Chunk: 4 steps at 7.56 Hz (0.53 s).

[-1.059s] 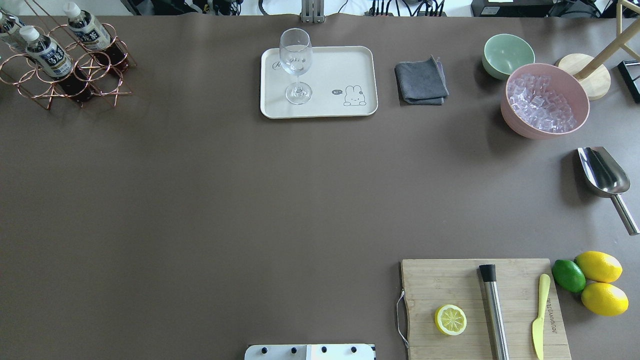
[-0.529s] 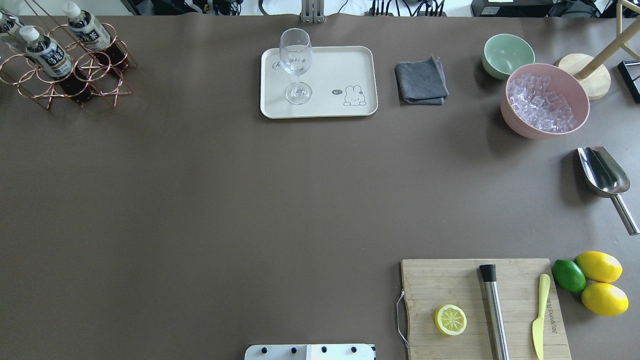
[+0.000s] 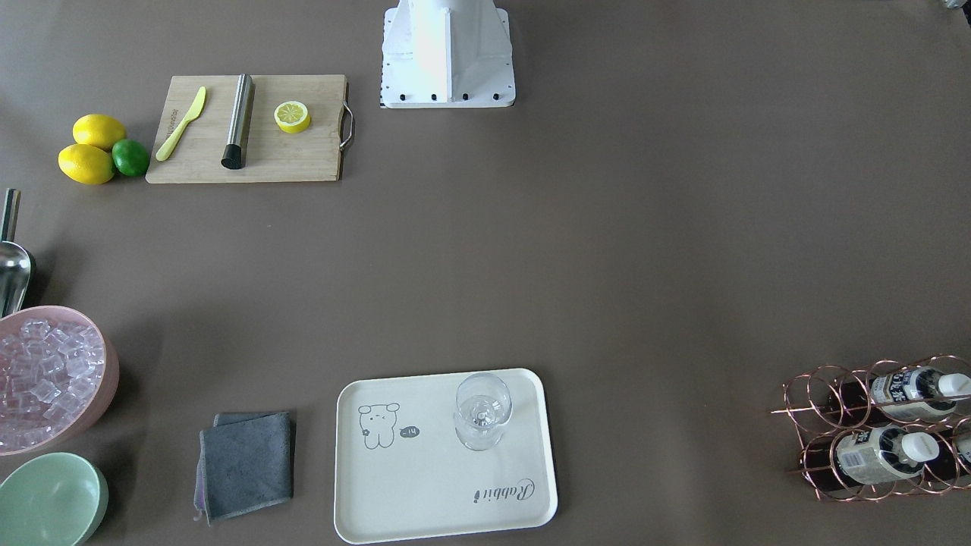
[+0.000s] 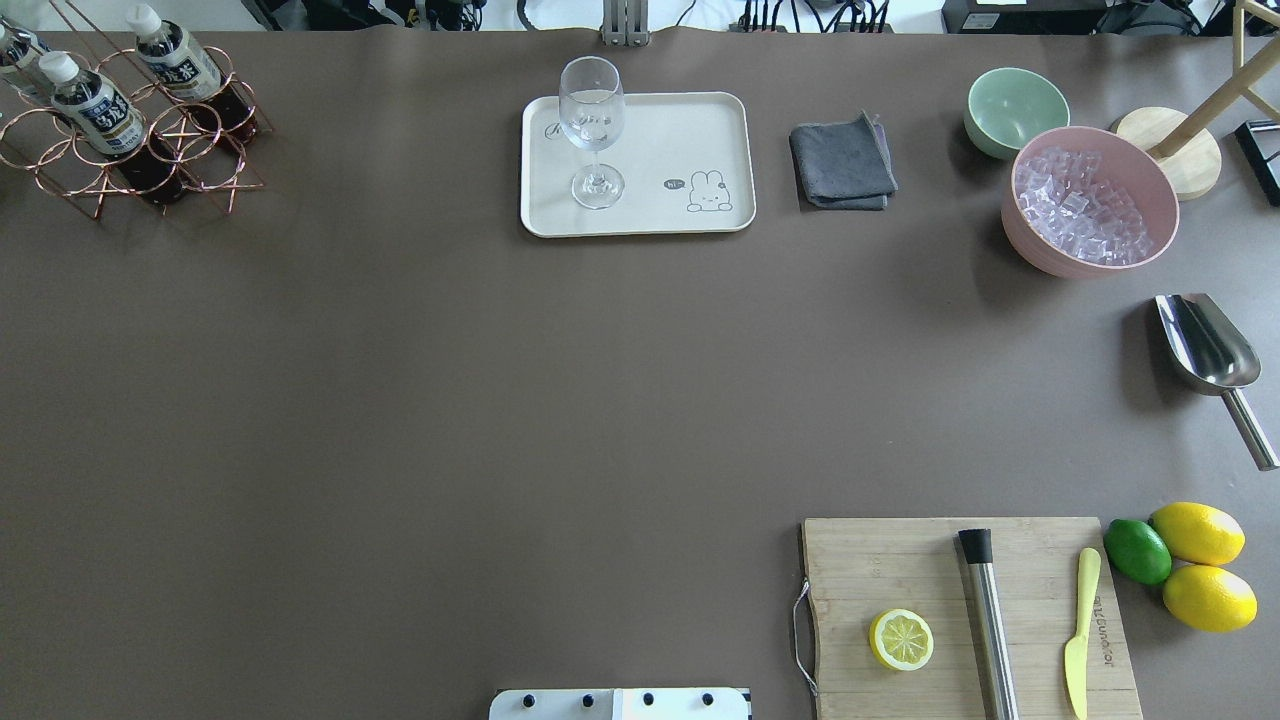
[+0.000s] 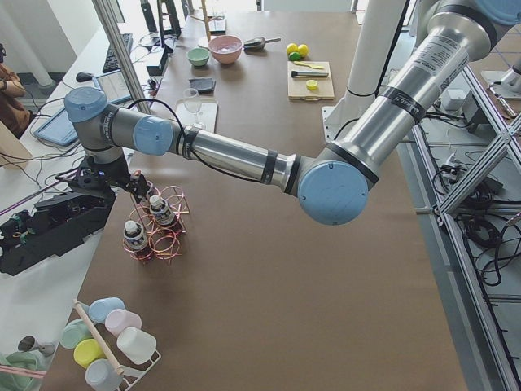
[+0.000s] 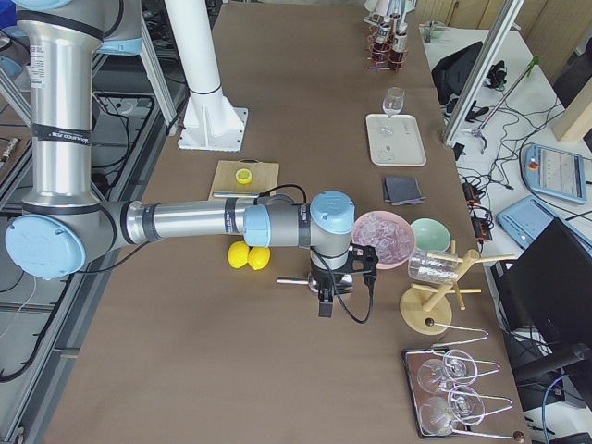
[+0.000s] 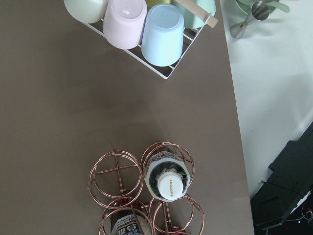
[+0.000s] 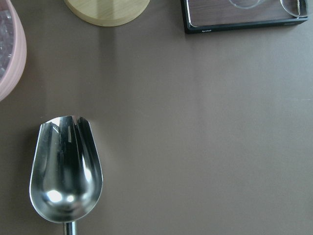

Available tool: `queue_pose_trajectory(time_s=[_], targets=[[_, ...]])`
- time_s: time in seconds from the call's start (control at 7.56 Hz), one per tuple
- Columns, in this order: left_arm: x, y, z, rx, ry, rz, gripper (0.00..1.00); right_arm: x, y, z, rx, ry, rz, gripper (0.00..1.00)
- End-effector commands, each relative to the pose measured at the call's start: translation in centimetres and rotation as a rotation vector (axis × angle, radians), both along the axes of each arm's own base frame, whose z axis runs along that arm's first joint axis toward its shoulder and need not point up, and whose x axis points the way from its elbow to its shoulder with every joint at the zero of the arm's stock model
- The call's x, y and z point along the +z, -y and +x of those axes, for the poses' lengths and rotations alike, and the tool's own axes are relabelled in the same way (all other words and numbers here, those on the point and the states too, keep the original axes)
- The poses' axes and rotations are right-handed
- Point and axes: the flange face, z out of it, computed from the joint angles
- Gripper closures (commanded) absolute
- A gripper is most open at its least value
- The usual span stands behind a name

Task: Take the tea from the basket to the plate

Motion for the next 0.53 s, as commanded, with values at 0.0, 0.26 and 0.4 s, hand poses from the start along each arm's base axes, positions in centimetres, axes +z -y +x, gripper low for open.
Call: queue_pose_trajectory(time_s=[0.0, 0.26, 0.4], targets=[[-1.4, 0.6, 3.5, -0.019, -0.017, -0.033, 0.02, -1.4, 0.7, -0.7, -0.015, 0.055, 0.131, 0.00], [-2.3, 0.2, 6.1, -0.017, -0.025, -0.044, 0.02, -2.3, 2.0, -4.8, -0.106, 0.075, 0.295, 0.00], [-2.7, 0.2, 7.4, -0.018, -0.030, -0.054, 0.03, -3.4, 2.3, -6.4, -0.137, 0.091, 0.415, 0.00]])
